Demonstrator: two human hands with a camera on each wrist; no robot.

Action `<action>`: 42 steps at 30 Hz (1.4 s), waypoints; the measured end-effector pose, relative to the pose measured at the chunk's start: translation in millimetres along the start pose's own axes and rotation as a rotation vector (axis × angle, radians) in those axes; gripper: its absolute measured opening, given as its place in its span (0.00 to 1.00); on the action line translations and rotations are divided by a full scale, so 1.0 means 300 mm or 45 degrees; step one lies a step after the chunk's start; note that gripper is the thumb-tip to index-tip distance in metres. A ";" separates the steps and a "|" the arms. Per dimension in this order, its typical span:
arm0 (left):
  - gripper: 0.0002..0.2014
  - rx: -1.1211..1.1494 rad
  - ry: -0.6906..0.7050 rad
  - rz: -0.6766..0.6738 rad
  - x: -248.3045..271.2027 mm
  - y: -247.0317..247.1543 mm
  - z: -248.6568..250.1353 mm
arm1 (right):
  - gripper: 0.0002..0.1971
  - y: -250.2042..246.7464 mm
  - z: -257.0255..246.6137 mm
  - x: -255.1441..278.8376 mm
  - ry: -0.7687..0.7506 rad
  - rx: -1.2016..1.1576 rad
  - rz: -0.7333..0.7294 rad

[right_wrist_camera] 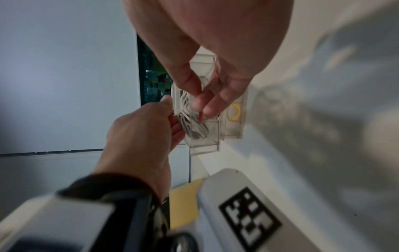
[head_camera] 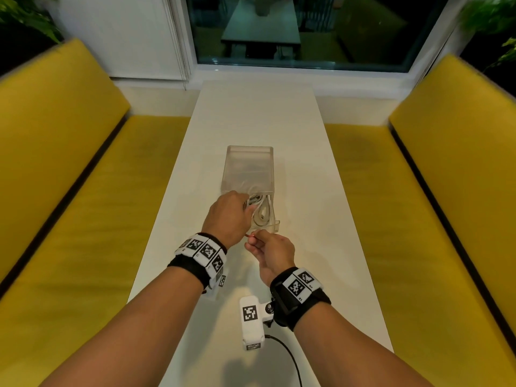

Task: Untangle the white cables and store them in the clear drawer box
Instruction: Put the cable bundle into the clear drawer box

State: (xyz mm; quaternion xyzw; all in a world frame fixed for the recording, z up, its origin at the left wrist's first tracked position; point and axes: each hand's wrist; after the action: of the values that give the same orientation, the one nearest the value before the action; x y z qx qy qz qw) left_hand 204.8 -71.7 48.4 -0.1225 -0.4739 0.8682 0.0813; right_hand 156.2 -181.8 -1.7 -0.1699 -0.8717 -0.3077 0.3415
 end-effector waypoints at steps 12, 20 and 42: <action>0.07 -0.109 -0.142 -0.013 0.060 0.002 -0.019 | 0.14 -0.005 0.027 0.006 -0.018 -0.023 -0.018; 0.10 -0.237 -0.081 -0.093 -0.022 -0.019 -0.018 | 0.04 0.017 0.029 0.000 0.008 0.019 -0.031; 0.32 -0.262 0.141 -0.610 -0.019 0.059 0.039 | 0.11 0.013 0.041 -0.028 -0.047 0.122 0.117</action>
State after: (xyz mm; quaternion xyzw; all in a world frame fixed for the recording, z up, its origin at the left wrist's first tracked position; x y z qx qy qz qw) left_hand 206.4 -92.2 40.3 -0.0616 -0.5699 0.7635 0.2975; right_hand 158.2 -171.5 -12.9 -0.1989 -0.8828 -0.2463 0.3470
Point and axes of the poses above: each hand's wrist, its own x-axis away from the middle knuckle, its own y-axis out of the palm, z = x × y, and after that the axes turned 8 degrees about y, right-handed
